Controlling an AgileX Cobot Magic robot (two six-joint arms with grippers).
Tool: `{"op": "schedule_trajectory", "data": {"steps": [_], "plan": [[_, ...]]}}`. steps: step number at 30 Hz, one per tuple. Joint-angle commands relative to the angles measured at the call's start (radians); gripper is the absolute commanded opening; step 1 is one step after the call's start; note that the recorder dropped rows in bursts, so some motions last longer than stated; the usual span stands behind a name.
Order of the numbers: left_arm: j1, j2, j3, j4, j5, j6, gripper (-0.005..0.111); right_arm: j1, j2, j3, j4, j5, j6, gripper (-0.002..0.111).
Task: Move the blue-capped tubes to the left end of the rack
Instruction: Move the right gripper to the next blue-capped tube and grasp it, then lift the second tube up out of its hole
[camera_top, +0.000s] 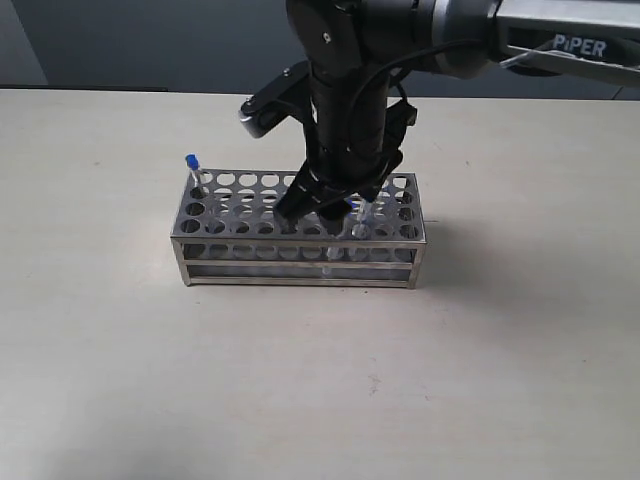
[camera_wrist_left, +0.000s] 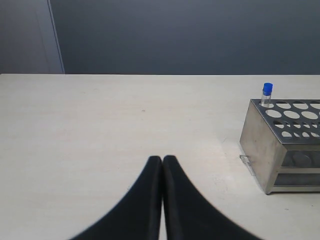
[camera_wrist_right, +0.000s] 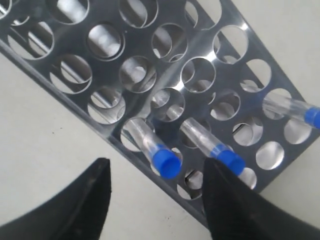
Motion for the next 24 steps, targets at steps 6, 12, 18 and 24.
{"op": "schedule_trajectory", "data": {"steps": [6,12,18,24], "plan": [[-0.006,-0.004,-0.003,-0.001,-0.007,-0.001,0.001,-0.005,0.019,0.004,0.002,-0.029,-0.002,0.000],[-0.006,-0.004,-0.003,-0.001,-0.007,-0.001,0.001,-0.005,0.005,0.004,0.002,-0.023,-0.015,0.000],[-0.006,-0.004,-0.003,-0.001,-0.007,-0.001,0.001,-0.005,-0.077,0.002,0.015,-0.014,-0.022,0.000],[-0.006,-0.004,-0.003,-0.001,-0.007,-0.001,0.001,-0.005,-0.162,0.002,0.015,-0.025,-0.022,0.000]]}}
